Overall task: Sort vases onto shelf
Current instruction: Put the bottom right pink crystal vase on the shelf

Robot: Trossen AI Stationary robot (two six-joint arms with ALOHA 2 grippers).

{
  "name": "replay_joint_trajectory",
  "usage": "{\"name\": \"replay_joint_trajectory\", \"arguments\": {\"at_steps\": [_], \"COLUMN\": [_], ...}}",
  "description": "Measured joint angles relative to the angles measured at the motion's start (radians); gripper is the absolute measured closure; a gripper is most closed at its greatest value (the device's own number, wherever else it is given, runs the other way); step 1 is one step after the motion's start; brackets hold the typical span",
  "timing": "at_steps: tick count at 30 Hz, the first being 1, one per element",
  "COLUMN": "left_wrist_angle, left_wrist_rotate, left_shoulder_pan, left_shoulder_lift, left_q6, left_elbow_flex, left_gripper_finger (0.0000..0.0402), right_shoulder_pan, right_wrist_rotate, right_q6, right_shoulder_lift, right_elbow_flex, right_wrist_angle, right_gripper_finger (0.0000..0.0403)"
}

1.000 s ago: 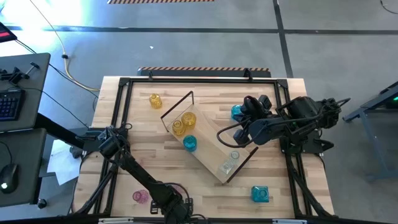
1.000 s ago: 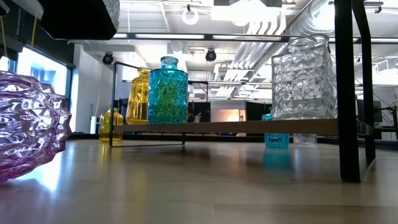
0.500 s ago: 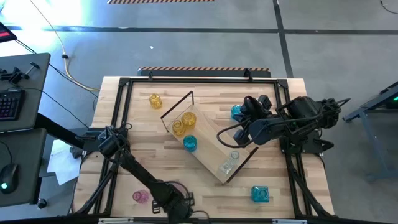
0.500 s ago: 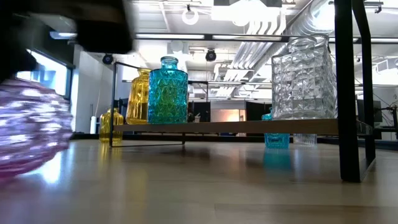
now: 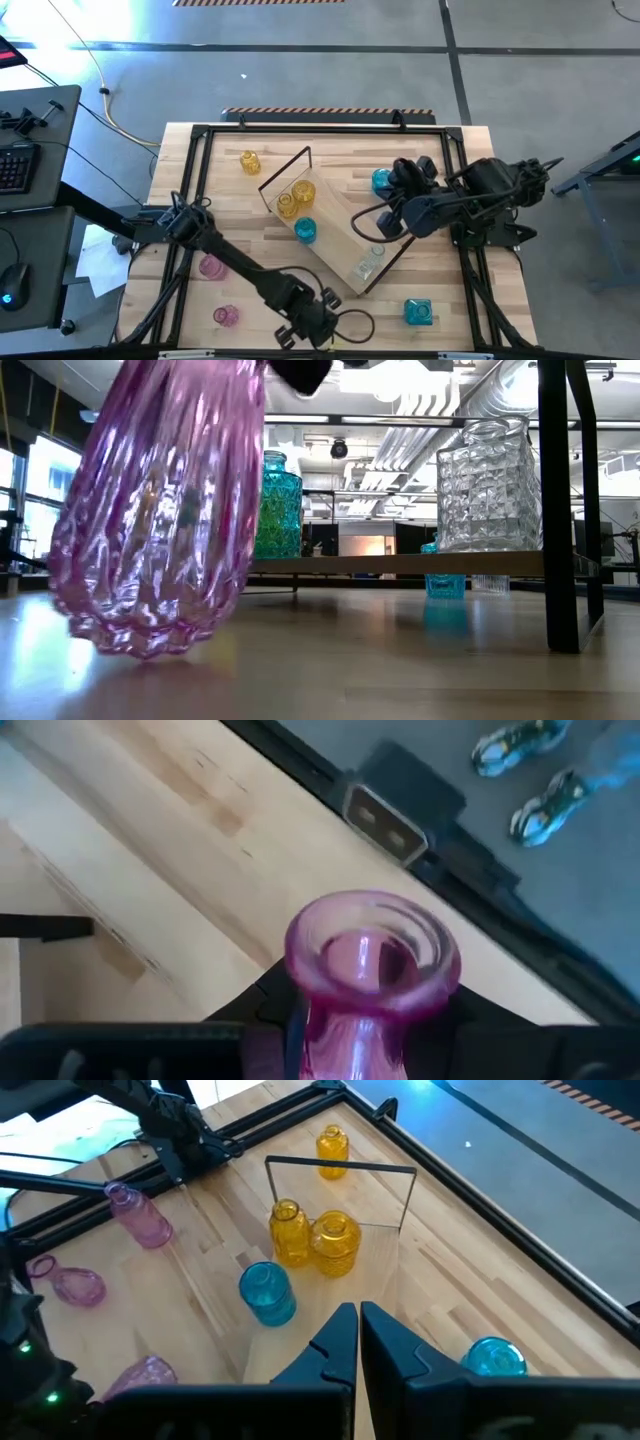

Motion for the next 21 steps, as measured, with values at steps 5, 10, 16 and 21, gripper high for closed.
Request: {"name": "replay_joint_trajectory", "arguments": {"at_steps": [5,10,16,21], "left_wrist_angle": [-0.014,-0.039,-0.054,-0.055], "left_wrist_rotate": [-0.004,-0.012,-0.065,-0.129], "left_shoulder_pan": [0.005,0.003,0.002,0.013], "left_shoulder_lift": [-0.001,-0.025,-0.082,-0.135], "left_q6": [-0.074,-0.133,-0.204,-0.265], "left_elbow_flex": [0.020,0.020,0.021,0.021], "left_gripper_finger": [0.0305,0.0306,0.0306,0.0306], "right_shoulder_pan": [0.036,0.067,0.093,0.100], "right_wrist_rotate": [0.000,0.000,0.000,0.000], "right_q6": [0.029,0.055,0.081,0.102], "right_shoulder_lift": [0.000,0.000,0.000,0.000], "right_elbow_flex": [0.000,0.000,0.000,0.000], "right_wrist_angle": [0.000,0.000,0.000,0.000], "right_gripper_finger": [0.0403,0.0403,0.0403,0.0403]}}
